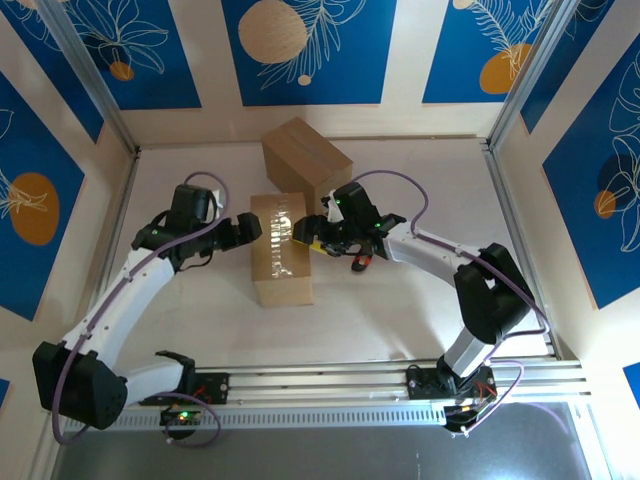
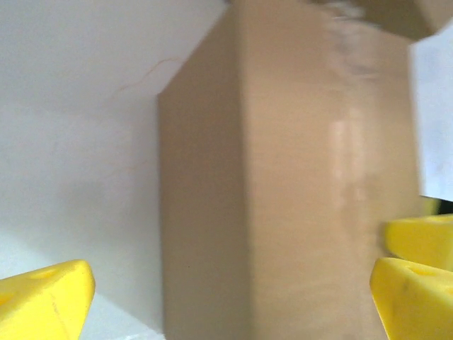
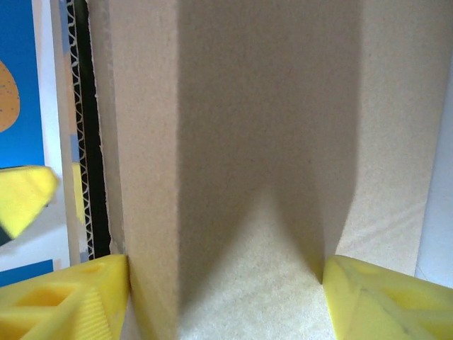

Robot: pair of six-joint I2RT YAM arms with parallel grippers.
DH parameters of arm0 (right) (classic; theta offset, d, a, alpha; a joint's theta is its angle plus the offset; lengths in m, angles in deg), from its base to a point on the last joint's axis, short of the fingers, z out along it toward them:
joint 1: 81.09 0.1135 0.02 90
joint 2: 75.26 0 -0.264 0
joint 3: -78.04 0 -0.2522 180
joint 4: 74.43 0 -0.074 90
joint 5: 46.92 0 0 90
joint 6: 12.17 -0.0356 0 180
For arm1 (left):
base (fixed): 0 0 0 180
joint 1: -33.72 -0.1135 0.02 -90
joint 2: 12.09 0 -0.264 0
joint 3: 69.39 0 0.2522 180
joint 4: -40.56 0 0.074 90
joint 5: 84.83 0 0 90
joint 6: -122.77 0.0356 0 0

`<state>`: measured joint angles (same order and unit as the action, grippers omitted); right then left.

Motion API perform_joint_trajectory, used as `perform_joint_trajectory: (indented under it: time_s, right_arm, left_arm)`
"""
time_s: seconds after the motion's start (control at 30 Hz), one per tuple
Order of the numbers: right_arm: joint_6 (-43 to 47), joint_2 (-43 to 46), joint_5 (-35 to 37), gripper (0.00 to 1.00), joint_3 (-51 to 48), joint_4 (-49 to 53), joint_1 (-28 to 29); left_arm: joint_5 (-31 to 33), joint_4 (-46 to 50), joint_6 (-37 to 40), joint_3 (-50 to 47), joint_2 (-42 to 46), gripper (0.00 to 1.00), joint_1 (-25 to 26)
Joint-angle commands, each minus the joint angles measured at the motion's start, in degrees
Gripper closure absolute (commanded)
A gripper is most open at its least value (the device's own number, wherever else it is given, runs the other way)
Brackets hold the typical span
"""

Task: Unpack the express box

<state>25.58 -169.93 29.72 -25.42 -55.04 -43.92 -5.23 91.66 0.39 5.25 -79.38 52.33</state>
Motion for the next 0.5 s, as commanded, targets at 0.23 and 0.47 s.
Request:
perform_joint_trajectory:
  time_s: [0.23, 0.47]
  right_arm:
    - [0.4, -3.8, 2.8, 0.35, -1.0, 6.1, 0.8]
    - [0.9, -3.5, 3.1, 0.37, -0.7, 6.5, 1.1]
  left_arm:
    - [10.3, 15.9, 4.9, 11.5, -7.8, 0.00, 10.0]
    - [21.1, 24.5, 3.1, 19.1, -12.4, 0.00, 16.4]
